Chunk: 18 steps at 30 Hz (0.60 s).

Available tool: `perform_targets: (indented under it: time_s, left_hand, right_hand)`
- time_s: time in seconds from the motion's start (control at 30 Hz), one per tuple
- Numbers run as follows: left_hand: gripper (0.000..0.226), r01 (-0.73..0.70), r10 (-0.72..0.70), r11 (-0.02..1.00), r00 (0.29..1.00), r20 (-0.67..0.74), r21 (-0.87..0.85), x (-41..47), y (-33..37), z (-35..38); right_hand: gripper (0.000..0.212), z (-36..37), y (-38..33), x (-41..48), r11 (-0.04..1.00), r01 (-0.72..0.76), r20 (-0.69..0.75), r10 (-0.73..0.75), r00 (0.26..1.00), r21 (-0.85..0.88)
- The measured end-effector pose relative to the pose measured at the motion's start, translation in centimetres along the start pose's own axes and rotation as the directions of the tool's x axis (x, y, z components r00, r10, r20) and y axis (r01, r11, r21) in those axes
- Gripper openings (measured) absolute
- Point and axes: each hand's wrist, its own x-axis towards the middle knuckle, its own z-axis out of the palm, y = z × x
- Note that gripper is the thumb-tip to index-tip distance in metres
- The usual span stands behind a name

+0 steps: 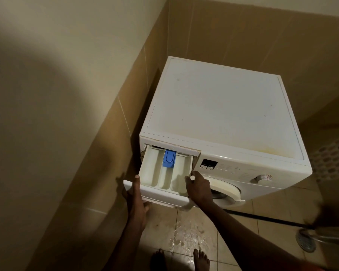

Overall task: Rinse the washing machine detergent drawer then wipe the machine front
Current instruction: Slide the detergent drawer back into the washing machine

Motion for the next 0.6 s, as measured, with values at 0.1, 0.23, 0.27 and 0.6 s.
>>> perform_targets:
  time_s: [0.1,0.23,0.27,0.6]
  left_hand:
    - [0.105,-0.006,0.006,1.0,0.999,-0.053,0.004,-0.4,0.3,1.3]
    - [0.108,0.001,-0.003,1.0,0.997,-0.073,-0.022,-0.6,0.6,1.6]
    - [0.106,0.0,-0.002,1.0,0.996,-0.087,-0.024,-0.5,0.7,1.9]
    - [0.13,0.021,-0.02,1.0,0.996,0.085,-0.006,-0.5,3.6,5.6]
  right_hand:
    - [0.046,-1.1,-0.2,-0.6,0.998,0.029,-0.006,-0.028,1.0,0.056]
    - [0.084,-2.3,-1.4,-1.8,0.957,0.29,-0.088,-0.29,0.953,-0.011]
    - [0.102,-2.6,-1.7,-1.9,0.927,0.36,-0.094,-0.37,0.924,-0.108]
    - [0.149,-5.9,-4.2,4.3,0.559,0.432,0.227,-0.399,0.888,-0.707]
